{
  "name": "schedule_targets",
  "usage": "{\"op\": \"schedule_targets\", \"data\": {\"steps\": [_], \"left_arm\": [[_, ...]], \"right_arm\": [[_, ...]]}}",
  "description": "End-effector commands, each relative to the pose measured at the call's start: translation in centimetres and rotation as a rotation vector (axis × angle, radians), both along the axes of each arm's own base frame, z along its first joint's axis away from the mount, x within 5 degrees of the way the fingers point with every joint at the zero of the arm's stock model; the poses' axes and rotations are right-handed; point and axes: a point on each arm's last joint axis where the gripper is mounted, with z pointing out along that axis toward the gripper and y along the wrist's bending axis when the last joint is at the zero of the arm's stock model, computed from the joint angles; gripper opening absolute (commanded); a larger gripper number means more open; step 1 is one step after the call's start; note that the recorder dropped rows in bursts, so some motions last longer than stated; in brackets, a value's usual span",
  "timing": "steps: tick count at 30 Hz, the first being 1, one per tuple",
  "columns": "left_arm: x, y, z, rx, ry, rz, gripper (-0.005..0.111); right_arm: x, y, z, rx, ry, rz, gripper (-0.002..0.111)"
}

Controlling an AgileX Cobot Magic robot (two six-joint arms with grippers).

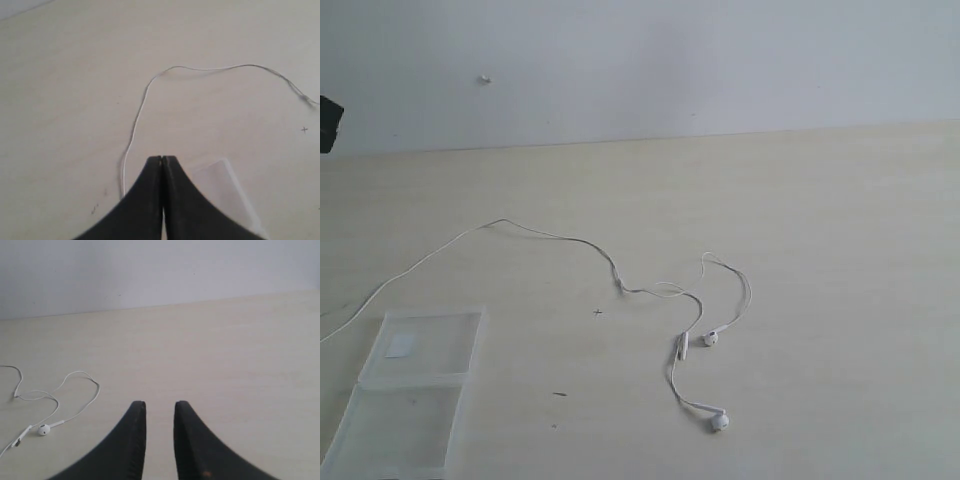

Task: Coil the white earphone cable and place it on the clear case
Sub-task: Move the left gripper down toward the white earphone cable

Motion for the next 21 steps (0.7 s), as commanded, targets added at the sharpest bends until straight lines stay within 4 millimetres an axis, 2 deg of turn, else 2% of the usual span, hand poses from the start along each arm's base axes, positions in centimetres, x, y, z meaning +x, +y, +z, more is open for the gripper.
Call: {"op": "schedule_targets", "data": {"steps": [1,6,9,12,13,18,21], "left_arm": [[3.5,0.0,-0.3,0.008,-0.017,-0.05,0.0],[8.1,0.3,-2.6,0.002,0.027,-0.05,0.003],[10.5,-0.3,-4.6,0.001,0.073,-0.077,0.02],[12.6,-1.6,-6.1,0.012,0.103,-0.119,0.044],[13.3,-2.1,-6.6,0.027,0.109,-0.134,0.048],[16.6,-5.1,-8.5,0.046,0.11,-0.192,0.048],[17.7,-6.4,-10.2,0.14,0.125,-0.249,0.05]], "right_arm": [[0.0,0.0,0.0,0.0,-0.01,-0.004,0.021],[0.0,0.0,0.0,0.0,-0.01,-0.004,0.021],[0.0,0.0,0.0,0.0,-0.01,-0.004,0.021],[0.0,0.0,0.0,0.0,-0.01,-0.004,0.021],[0.0,0.0,0.0,0.0,-0.01,-0.004,0.021],[0.0,0.0,0.0,0.0,-0.01,-0.004,0.021],[0.0,0.0,0.0,0.0,-0.01,-0.004,0.021]]}}
